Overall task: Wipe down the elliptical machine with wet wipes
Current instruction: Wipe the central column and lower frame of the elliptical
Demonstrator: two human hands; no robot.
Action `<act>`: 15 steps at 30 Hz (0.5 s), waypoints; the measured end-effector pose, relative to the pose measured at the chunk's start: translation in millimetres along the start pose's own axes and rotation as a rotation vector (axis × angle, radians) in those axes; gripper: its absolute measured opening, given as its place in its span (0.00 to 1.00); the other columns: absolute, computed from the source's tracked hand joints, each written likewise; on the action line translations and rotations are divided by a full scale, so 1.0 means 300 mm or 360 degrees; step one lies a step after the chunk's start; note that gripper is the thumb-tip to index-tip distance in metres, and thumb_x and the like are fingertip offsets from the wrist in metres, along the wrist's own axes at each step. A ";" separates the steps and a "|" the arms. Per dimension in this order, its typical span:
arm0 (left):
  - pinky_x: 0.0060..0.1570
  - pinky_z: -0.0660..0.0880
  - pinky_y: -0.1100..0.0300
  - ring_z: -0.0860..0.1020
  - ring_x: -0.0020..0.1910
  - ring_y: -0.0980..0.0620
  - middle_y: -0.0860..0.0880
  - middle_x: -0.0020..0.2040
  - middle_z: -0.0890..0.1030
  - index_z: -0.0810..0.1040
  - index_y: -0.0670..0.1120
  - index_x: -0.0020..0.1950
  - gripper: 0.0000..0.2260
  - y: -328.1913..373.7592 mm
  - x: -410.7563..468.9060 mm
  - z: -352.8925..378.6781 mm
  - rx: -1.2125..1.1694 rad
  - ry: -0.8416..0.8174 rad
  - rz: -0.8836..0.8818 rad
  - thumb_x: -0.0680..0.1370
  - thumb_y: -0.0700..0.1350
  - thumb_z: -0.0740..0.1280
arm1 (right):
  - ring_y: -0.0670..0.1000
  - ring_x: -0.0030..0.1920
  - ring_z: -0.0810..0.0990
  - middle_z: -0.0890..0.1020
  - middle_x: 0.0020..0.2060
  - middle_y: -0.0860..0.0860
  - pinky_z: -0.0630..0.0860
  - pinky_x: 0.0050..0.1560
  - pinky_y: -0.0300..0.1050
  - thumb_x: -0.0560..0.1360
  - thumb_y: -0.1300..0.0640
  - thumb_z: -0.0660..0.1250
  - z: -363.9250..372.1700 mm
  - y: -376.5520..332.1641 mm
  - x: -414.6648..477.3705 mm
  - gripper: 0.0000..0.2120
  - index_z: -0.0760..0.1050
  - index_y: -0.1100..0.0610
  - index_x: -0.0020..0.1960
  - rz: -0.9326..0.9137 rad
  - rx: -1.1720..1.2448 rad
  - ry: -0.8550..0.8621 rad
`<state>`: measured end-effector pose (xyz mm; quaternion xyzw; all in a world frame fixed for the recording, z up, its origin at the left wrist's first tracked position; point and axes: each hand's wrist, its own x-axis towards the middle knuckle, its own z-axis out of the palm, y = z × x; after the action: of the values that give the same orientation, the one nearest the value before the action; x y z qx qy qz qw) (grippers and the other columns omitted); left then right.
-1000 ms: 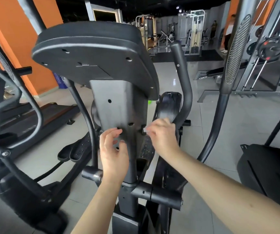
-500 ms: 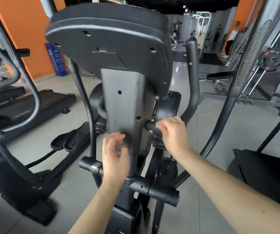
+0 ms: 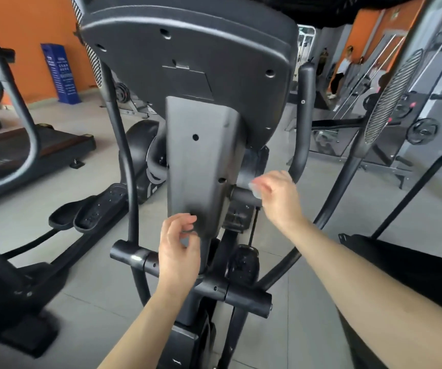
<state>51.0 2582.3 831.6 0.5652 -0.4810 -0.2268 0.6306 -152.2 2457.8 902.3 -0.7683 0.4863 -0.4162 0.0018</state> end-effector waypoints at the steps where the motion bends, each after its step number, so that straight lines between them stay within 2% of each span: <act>1: 0.55 0.74 0.63 0.78 0.57 0.55 0.57 0.59 0.76 0.79 0.52 0.56 0.19 0.002 0.003 0.005 -0.0010 -0.0009 0.0008 0.77 0.29 0.63 | 0.55 0.43 0.76 0.84 0.38 0.52 0.68 0.49 0.39 0.77 0.69 0.71 0.019 0.001 -0.002 0.08 0.86 0.59 0.43 -0.0017 -0.0057 -0.0104; 4: 0.55 0.75 0.64 0.78 0.56 0.55 0.56 0.58 0.75 0.79 0.51 0.56 0.19 0.008 0.015 0.019 -0.0033 -0.0044 0.0066 0.77 0.29 0.63 | 0.56 0.43 0.73 0.82 0.38 0.54 0.64 0.46 0.37 0.74 0.73 0.71 -0.004 0.038 -0.004 0.10 0.86 0.60 0.43 -0.0085 -0.0134 -0.0230; 7: 0.55 0.75 0.65 0.78 0.56 0.54 0.55 0.59 0.75 0.79 0.50 0.56 0.19 0.014 0.024 0.031 -0.0037 -0.0054 0.0104 0.77 0.28 0.63 | 0.54 0.45 0.73 0.82 0.40 0.55 0.66 0.50 0.38 0.76 0.71 0.71 -0.044 0.058 0.001 0.09 0.87 0.61 0.44 -0.0069 -0.0207 -0.0258; 11: 0.55 0.76 0.60 0.78 0.56 0.54 0.56 0.59 0.74 0.79 0.51 0.56 0.19 0.026 0.033 0.039 -0.0054 -0.0059 0.0121 0.77 0.28 0.62 | 0.54 0.46 0.74 0.82 0.42 0.54 0.64 0.47 0.35 0.75 0.70 0.72 0.024 -0.025 0.019 0.07 0.87 0.61 0.46 -0.0124 -0.0175 -0.0376; 15: 0.56 0.77 0.56 0.78 0.57 0.50 0.56 0.59 0.74 0.78 0.51 0.57 0.19 0.046 0.039 0.057 0.0009 -0.0070 0.0199 0.77 0.29 0.62 | 0.55 0.47 0.75 0.82 0.42 0.54 0.68 0.49 0.41 0.76 0.68 0.71 -0.022 0.018 0.053 0.07 0.86 0.60 0.44 -0.0123 -0.0190 -0.0511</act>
<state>37.7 2567.7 846.7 0.5308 -0.5297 -0.1979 0.6312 -157.7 2445.5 914.6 -0.8417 0.4738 -0.2584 0.0178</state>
